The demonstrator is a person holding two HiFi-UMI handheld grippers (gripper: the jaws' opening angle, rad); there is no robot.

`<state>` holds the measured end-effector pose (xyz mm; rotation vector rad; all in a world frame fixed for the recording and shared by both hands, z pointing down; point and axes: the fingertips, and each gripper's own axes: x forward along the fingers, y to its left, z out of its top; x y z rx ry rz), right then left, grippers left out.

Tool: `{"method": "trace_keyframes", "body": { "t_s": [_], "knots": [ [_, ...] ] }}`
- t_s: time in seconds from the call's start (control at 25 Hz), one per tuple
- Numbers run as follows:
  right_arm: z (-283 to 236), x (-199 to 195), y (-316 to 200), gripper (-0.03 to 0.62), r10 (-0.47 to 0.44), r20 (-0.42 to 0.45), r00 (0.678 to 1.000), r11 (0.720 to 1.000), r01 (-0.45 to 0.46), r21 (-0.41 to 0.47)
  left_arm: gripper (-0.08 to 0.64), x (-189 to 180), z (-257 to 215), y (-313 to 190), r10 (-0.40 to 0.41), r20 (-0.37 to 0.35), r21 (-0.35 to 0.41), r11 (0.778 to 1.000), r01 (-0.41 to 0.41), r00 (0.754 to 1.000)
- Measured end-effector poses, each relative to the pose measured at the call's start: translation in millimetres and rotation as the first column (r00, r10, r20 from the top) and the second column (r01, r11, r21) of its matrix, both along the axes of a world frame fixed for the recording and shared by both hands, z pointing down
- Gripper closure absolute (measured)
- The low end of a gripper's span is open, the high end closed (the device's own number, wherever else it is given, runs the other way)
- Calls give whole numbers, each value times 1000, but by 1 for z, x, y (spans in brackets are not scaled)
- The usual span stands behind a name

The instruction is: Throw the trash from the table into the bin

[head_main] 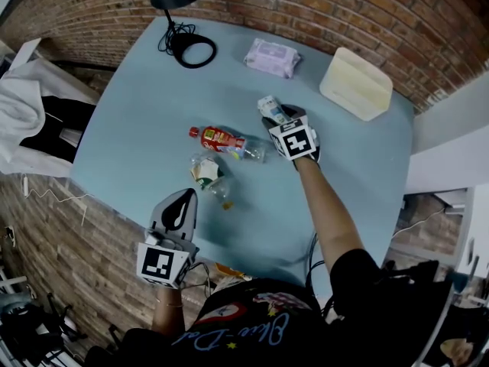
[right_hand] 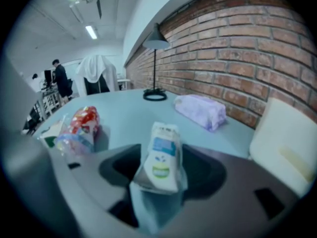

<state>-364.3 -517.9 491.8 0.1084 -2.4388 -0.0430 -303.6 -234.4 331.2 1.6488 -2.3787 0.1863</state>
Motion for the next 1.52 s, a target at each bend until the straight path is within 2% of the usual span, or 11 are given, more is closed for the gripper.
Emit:
{"method": "trace_keyframes", "body": {
  "t_s": [0.56,0.84,1.08,1.28,1.52],
  "knots": [
    [-26,17,5,385,20,30,999,999,-22,38,552,1,-11,9,0,5,40,999,0,1000],
    [-53,42,5,388,63,101,993,996,-69,56,552,10,-14,13,38,38,56,998,-40,999],
    [-80,69,15,388,72,167,983,992,-88,90,552,23,-23,12,52,31,82,995,-54,998],
    [-103,97,34,388,84,226,971,991,-104,81,552,38,-29,15,79,24,103,991,-81,997],
    [-131,127,67,388,69,292,954,987,-107,118,552,52,-31,25,110,51,113,987,-116,993]
  ]
}}
